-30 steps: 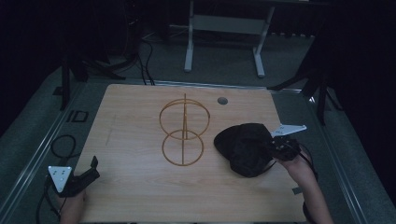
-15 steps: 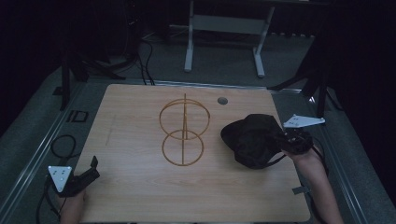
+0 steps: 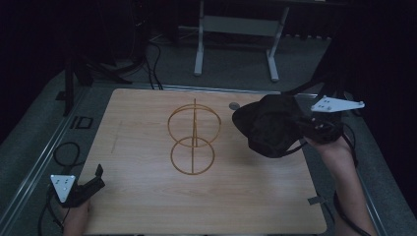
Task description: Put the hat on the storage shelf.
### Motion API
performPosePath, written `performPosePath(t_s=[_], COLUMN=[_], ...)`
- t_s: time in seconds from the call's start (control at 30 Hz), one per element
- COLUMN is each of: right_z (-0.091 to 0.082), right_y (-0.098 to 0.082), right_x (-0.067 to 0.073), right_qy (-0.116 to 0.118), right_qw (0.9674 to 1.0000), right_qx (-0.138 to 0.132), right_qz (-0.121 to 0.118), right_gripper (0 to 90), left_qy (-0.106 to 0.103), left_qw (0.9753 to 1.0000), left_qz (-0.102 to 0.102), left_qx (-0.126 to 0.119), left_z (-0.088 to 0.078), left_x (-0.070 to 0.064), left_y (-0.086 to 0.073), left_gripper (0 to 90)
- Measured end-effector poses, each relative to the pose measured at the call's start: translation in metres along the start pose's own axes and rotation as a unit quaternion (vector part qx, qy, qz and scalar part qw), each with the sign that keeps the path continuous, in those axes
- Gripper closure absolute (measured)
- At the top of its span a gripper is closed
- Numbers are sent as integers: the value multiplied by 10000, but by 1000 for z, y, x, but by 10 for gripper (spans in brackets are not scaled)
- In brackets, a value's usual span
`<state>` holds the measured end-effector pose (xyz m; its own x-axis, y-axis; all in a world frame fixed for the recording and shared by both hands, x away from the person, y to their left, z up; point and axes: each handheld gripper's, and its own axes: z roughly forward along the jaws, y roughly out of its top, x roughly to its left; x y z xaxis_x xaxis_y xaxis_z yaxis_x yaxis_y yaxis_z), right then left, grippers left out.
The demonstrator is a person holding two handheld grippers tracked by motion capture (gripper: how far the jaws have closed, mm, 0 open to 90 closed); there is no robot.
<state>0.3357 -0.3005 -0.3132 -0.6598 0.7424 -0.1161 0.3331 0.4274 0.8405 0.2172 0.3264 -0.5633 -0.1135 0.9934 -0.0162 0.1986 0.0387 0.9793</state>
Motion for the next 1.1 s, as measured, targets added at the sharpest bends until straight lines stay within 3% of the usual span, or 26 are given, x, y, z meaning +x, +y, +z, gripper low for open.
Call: performPosePath(t_s=[0.17,0.27,0.33,0.5,1.1], right_z=[-12,-14,-19,-21,0], right_y=[29,32,48,64,112], right_x=[-1,-1,2,8,50], right_qy=[-106,-123,-163,-167,280], right_qw=[9996,9995,9988,9978,9925], right_qx=[-255,-298,-454,-612,-1084], right_qz=[-32,-42,-103,-180,-487], right_gripper=[855,855,855,855,854], left_qy=[-8,-11,-16,-23,-52], left_qw=[10000,10000,10000,10000,10000], left_qz=[-4,0,2,-8,-8], left_qx=[2,5,7,9,13], left_z=[0,0,0,0,0], left_x=[0,0,0,0,1], left_y=[0,0,0,0,0], left_gripper=[18,18,18,18,18])
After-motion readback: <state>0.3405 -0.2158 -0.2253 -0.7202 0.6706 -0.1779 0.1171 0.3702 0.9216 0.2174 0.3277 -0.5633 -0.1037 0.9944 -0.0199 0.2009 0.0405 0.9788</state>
